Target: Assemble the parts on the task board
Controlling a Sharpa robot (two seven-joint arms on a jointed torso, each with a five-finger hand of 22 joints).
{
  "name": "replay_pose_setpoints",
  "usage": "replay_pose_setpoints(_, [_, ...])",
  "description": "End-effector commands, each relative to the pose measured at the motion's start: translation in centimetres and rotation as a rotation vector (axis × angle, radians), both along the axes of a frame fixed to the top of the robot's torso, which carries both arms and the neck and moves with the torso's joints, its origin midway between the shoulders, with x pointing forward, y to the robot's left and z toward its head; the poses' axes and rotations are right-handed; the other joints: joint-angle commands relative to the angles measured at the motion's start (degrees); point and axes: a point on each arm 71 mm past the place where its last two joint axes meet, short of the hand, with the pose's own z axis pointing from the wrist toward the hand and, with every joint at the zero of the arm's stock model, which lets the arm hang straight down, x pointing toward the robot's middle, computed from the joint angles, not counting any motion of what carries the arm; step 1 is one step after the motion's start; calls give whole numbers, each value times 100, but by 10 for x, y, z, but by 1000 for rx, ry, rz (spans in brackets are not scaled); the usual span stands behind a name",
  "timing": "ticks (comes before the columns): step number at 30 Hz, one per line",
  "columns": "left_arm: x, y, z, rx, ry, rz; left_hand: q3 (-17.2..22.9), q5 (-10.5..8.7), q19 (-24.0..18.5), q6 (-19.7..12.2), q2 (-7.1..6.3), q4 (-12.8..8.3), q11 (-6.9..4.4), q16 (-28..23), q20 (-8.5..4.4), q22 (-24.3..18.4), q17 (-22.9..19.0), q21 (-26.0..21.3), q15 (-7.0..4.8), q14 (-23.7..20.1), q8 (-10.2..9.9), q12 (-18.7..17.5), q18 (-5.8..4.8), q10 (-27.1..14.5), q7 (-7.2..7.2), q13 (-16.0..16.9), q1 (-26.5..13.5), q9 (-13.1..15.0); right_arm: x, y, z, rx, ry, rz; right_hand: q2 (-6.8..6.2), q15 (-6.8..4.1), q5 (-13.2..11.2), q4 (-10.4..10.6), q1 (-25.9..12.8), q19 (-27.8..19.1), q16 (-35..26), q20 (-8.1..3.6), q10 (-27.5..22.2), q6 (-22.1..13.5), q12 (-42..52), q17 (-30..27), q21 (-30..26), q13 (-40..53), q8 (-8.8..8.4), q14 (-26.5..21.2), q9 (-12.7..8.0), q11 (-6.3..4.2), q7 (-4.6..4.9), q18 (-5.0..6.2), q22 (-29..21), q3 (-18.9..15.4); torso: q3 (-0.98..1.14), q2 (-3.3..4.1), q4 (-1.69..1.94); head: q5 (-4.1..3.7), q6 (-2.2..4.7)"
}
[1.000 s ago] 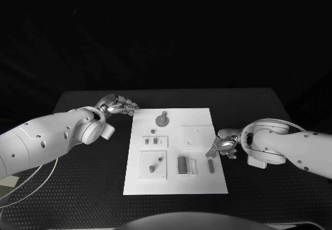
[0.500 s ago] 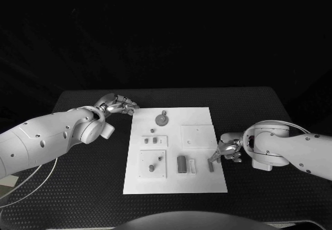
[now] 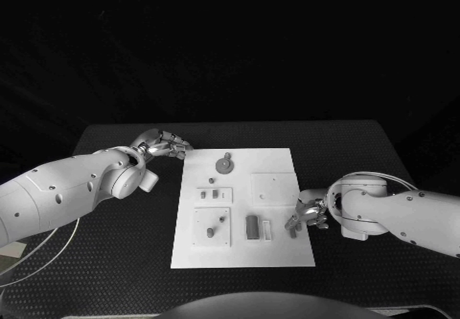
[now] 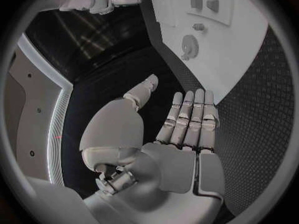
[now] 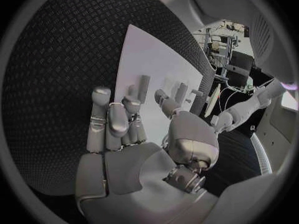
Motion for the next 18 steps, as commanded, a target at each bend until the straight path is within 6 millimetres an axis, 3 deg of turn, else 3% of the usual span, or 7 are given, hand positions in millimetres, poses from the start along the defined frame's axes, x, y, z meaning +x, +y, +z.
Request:
replay_pose_setpoints(1, [-1, -2, 0, -12, 3, -14, 2, 23, -39, 2, 18, 25, 0, -22, 9, -9, 10, 19, 0, -21, 25, 18, 100, -8, 86, -8, -62, -4, -4, 1, -6, -29, 12, 25, -43, -36, 36, 36, -28, -22, -2, 22, 30, 50, 0, 4, -8, -7, -35, -1, -24, -22, 21, 149, 92, -2, 3, 2, -3, 7, -11])
replay_pose_setpoints(9, [-1, -2, 0, -13, 2, -16, 1, 23, -39, 2, 19, 27, 0, -23, 9, -10, 12, 19, 0, -21, 25, 18, 101, -7, 85, -9, -63, -4, -6, 7, -13, -76, 1, 71, -18, -38, 36, 19, 32, -21, 0, 16, 32, 53, 3, 4, -2, -8, -40, -1, -20, -24, 19, 149, 98, 35, 5, 0, -4, 15, -34])
replay_pose_setpoints(18, [-1, -2, 0, -14, 3, -20, 4, 23, -39, 3, 29, 30, -2, -24, 8, -11, 15, 20, -1, -20, 26, 20, 102, -4, 84, -9, -60, -5, -12, 11, -23, -171, -36, 158, 114, -26, 35, -320, 344, -42, -3, 33, 35, 57, 10, -15, 25, -15, -57, -16, 0, -15, 28, 149, 111, 42, 1, -1, -8, 11, -54])
